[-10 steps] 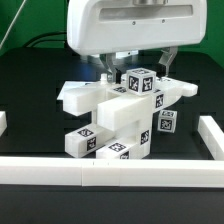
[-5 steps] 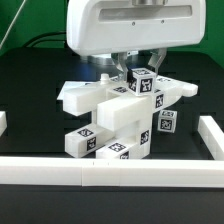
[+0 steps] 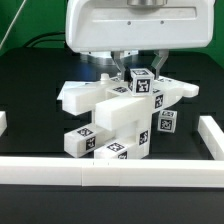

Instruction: Assemble chair

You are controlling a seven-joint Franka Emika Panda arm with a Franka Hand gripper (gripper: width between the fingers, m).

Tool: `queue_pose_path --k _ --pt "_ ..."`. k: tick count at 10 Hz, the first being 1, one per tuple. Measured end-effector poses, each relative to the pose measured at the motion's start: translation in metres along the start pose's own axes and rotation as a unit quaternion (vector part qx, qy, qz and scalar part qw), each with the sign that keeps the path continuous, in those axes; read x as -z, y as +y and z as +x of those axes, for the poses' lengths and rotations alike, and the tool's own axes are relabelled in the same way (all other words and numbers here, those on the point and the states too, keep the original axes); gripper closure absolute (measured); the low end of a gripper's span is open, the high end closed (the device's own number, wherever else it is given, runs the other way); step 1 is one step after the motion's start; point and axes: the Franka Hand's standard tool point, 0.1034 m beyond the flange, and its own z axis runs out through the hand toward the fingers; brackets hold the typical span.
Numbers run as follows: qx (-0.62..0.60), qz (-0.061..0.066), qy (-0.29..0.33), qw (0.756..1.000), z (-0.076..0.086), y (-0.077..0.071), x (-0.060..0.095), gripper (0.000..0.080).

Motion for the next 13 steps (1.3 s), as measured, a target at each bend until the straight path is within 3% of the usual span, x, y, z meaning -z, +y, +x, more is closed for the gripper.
queue_pose_path --k 4,9,10,12,13 --pt "-0.173 0.000 0.000 0.985 0.0002 -0.0022 -0.0004 0.0514" --pt "-0.346 0.007 0.008 0.938 0.0038 -0.0033 -0.0006 0.0514" --pt "-0.374 0.010 0.008 0.927 0.0037 -0.0031 -0.0006 0.0514" --pt "-0.475 0.035 0.006 0.879 0.0044 -0.0021 -0.0009 0.0514" --pt "-0.518 0.040 0.008 0.854 0.0049 -0.0024 -0.0011 0.0514"
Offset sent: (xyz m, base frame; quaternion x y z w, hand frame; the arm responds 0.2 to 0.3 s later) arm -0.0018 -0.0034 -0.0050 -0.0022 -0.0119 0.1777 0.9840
